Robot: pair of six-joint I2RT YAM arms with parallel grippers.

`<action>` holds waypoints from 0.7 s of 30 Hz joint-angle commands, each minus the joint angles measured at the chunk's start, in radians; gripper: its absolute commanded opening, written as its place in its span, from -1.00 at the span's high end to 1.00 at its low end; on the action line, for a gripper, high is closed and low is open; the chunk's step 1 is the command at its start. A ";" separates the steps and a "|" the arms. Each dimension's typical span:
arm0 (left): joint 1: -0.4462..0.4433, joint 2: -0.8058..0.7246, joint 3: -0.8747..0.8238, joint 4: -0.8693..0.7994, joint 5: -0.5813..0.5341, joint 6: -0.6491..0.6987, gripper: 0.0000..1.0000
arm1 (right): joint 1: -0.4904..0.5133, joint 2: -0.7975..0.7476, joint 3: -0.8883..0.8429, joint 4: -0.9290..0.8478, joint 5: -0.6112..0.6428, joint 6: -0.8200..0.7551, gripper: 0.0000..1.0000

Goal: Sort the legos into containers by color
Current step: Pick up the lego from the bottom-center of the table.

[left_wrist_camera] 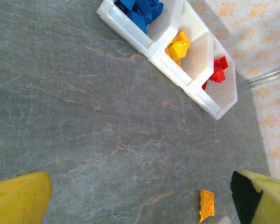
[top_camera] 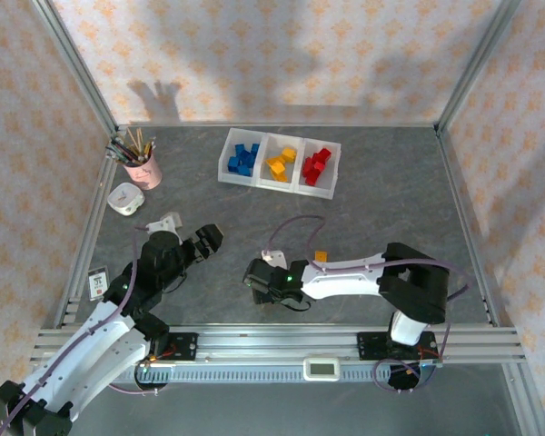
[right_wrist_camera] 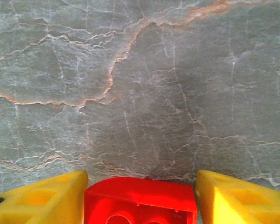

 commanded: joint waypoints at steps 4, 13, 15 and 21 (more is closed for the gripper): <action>0.008 -0.020 -0.006 -0.034 -0.027 -0.017 -0.98 | 0.006 0.033 0.019 -0.070 0.043 -0.003 -0.04; 0.010 -0.013 0.000 -0.021 -0.024 -0.021 -0.98 | 0.006 0.015 0.051 -0.069 0.065 -0.019 0.29; 0.009 -0.016 0.002 -0.022 -0.028 -0.020 -0.98 | 0.006 0.009 0.072 -0.077 0.080 -0.027 0.33; 0.010 -0.002 0.030 -0.002 -0.019 0.000 -0.98 | -0.067 -0.025 0.122 -0.080 0.095 -0.093 0.34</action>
